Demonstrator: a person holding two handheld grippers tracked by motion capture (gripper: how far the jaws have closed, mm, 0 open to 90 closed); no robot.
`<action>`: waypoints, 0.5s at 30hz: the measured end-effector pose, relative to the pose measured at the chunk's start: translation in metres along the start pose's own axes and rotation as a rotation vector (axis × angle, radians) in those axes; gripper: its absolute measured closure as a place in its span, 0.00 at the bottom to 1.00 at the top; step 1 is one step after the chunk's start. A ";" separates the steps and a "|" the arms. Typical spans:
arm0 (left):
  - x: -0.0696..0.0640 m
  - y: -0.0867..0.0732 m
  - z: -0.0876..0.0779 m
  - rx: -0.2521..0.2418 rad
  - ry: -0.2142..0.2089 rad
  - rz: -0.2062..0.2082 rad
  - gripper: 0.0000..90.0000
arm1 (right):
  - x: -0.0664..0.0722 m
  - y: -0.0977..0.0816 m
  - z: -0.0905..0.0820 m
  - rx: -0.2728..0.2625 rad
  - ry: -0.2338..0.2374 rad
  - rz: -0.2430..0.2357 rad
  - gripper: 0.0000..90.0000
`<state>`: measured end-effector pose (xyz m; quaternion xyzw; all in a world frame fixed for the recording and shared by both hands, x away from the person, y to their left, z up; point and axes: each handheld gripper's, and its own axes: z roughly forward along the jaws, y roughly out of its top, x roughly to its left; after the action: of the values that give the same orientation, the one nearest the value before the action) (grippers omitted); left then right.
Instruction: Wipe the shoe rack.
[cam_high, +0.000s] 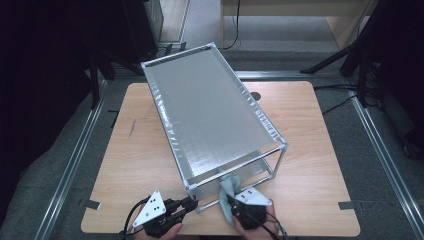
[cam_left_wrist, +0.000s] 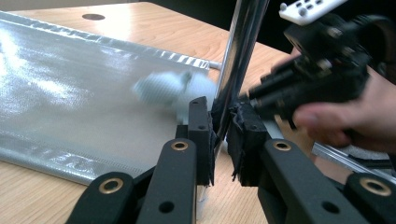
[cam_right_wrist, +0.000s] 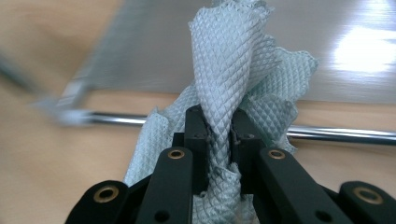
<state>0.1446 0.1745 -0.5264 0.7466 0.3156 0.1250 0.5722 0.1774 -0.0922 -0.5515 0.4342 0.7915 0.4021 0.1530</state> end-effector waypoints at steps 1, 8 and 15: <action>0.000 0.000 0.000 0.000 0.000 0.001 0.89 | 0.007 0.000 0.001 0.003 0.019 -0.017 0.89; 0.000 0.000 0.000 0.001 0.002 0.004 0.89 | 0.026 -0.002 0.004 0.016 0.085 -0.060 0.88; 0.000 0.000 0.000 0.002 0.002 0.007 0.89 | -0.004 -0.003 -0.004 0.049 0.016 -0.036 0.87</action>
<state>0.1444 0.1742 -0.5262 0.7480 0.3137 0.1273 0.5708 0.1756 -0.0978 -0.5514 0.4205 0.8100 0.3830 0.1430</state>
